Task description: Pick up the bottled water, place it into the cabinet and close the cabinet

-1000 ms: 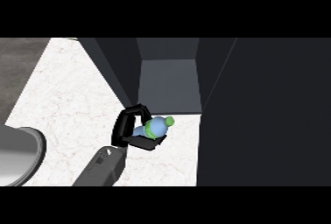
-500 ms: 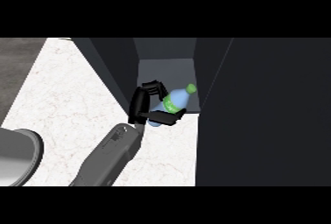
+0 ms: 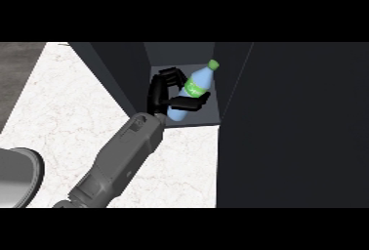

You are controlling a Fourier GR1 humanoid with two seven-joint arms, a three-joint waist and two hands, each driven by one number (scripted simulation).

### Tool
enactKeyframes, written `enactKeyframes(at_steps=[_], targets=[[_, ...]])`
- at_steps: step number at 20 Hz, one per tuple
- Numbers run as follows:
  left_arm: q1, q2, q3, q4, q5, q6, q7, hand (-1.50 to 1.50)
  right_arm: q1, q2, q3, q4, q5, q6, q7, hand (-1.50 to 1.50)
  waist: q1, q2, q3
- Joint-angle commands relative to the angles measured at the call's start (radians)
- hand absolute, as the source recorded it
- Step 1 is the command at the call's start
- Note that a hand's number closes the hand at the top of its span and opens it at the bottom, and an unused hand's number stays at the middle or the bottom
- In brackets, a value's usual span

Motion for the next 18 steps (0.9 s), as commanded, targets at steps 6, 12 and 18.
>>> enactKeyframes(at_steps=[6, 12, 18], targets=[[-0.197, 0.019, 0.003, 0.279, -0.078, 0.198, 0.015, 1.5, 0.003, 0.006, 0.0, -0.055, -0.061, 0.021, 0.027, -1.5, -0.006, 0.011, 0.001], [-0.236, 0.0, -0.009, 0.415, -0.128, 0.307, -0.019, -1.5, 0.01, -0.005, -0.03, -0.065, -0.065, 0.039, 0.013, -1.5, -0.022, 0.02, 0.0], [-0.256, 0.053, 0.033, 0.412, -0.114, 0.256, -0.095, -1.5, 0.047, -0.018, -0.044, -0.071, -0.079, 0.075, -0.022, -1.5, -0.016, 0.016, -0.001]])
